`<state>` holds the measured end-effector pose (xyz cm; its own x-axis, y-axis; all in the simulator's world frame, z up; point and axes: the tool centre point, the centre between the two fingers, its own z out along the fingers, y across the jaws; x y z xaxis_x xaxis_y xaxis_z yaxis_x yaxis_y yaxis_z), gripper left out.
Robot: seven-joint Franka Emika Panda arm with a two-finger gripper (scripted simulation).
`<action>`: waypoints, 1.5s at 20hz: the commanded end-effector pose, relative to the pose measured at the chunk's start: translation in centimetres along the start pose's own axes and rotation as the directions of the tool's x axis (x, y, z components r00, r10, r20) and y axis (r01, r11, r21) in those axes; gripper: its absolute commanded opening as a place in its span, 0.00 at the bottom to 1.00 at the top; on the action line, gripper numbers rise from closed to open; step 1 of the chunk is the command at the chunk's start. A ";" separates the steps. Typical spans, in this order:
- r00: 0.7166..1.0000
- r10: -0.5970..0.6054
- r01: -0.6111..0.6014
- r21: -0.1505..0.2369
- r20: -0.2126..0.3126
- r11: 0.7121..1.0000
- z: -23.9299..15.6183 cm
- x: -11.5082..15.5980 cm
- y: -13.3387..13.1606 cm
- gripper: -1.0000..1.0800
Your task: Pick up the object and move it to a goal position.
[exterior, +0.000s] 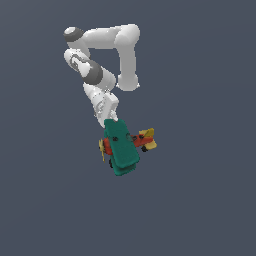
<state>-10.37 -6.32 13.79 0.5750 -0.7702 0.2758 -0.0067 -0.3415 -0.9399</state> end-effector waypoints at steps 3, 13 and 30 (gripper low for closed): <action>0.999 -0.032 0.032 -0.038 0.006 0.999 -0.2 0.9 -0.1 0.00; 0.986 -0.156 0.165 -0.194 0.060 0.967 -0.7 3.9 -0.9 0.00; 0.889 -0.384 0.458 -0.497 0.250 0.737 -0.7 10.6 -4.2 0.00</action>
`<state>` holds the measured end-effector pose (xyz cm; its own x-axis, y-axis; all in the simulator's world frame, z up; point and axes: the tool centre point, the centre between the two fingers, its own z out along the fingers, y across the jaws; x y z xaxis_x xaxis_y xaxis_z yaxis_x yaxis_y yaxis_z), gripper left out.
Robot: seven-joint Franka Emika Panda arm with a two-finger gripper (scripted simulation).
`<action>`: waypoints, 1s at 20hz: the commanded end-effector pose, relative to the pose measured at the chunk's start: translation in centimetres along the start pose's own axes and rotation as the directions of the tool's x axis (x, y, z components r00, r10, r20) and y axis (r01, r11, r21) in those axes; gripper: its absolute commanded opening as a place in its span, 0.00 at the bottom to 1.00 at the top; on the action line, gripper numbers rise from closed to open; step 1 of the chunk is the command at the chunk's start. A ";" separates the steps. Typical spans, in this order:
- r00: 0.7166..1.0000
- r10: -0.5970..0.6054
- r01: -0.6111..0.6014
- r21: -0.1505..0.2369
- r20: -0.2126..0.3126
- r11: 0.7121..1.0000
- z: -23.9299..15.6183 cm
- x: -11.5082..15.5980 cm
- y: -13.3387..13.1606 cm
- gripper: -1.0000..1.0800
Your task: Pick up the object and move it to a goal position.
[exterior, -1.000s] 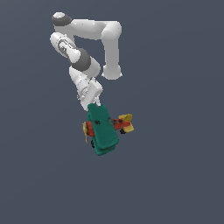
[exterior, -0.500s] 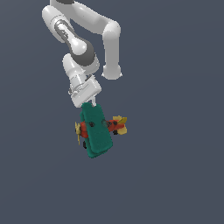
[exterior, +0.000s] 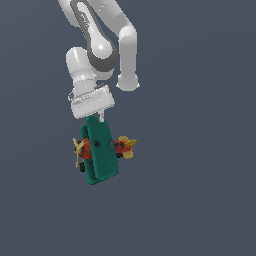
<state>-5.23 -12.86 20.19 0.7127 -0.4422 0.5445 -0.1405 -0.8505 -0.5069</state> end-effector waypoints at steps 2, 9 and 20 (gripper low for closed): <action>0.998 -0.062 0.063 -0.083 0.016 0.995 -0.5 1.8 0.0 0.00; 0.980 -0.186 0.199 -0.239 0.077 0.950 -1.0 5.0 -1.1 0.00; 0.913 -0.352 0.408 -0.451 0.207 0.794 -1.2 9.9 -3.7 0.00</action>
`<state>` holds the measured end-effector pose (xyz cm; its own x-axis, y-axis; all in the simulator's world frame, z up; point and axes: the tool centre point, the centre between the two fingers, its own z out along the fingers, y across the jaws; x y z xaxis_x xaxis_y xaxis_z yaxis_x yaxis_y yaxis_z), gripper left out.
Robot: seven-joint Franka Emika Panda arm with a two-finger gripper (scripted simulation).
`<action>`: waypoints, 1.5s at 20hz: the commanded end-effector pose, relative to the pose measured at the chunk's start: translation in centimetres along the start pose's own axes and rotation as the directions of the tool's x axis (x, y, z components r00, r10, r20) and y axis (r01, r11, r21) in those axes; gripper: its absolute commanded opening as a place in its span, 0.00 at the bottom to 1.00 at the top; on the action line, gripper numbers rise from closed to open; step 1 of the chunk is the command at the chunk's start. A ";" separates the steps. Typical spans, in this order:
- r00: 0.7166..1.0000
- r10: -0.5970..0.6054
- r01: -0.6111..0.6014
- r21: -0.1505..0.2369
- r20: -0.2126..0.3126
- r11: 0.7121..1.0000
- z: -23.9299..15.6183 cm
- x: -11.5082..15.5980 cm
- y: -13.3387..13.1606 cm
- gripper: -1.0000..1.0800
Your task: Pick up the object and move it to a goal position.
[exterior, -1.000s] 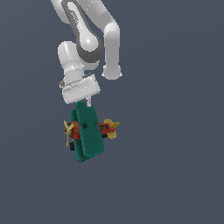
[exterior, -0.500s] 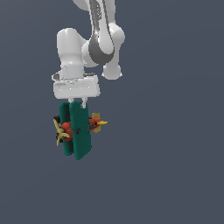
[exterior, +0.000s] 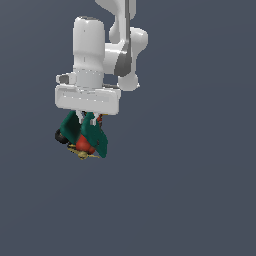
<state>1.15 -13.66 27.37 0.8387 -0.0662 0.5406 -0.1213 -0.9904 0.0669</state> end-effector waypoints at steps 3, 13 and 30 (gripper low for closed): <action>0.997 -0.074 0.076 -0.118 0.022 0.990 -0.7 2.2 0.5 0.00; 0.969 -0.224 0.247 -0.306 0.106 0.920 -0.9 6.1 -0.8 0.00; 0.905 -0.358 0.424 -0.467 0.228 0.776 -0.1 9.7 -2.9 0.00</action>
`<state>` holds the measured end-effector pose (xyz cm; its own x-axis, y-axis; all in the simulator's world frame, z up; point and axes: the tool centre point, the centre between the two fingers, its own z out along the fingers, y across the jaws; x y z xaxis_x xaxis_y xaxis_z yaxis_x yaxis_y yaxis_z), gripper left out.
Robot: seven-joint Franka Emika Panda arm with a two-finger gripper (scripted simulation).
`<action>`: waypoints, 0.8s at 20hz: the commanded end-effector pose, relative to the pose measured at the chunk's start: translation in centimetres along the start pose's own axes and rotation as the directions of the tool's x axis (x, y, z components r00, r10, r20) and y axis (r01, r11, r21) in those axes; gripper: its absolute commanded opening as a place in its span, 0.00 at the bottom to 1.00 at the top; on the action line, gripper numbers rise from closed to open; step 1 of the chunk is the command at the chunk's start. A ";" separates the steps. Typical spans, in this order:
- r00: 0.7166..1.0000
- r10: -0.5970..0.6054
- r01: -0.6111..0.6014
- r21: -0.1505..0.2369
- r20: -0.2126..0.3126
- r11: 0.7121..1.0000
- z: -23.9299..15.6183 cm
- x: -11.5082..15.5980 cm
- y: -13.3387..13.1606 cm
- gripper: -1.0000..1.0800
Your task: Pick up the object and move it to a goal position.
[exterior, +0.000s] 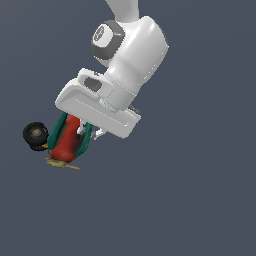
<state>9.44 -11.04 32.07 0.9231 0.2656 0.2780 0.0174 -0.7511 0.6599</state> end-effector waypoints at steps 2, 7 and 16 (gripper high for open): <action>1.000 -0.010 0.010 -0.025 0.005 1.000 0.0 0.3 0.5 0.00; 1.000 -0.013 0.014 -0.021 0.008 1.000 0.2 0.3 0.3 0.00; 1.000 -0.014 0.014 -0.022 0.009 1.000 0.6 1.7 0.4 0.00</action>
<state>10.76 -11.22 31.92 0.9278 0.2697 0.2578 0.0256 -0.7354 0.6772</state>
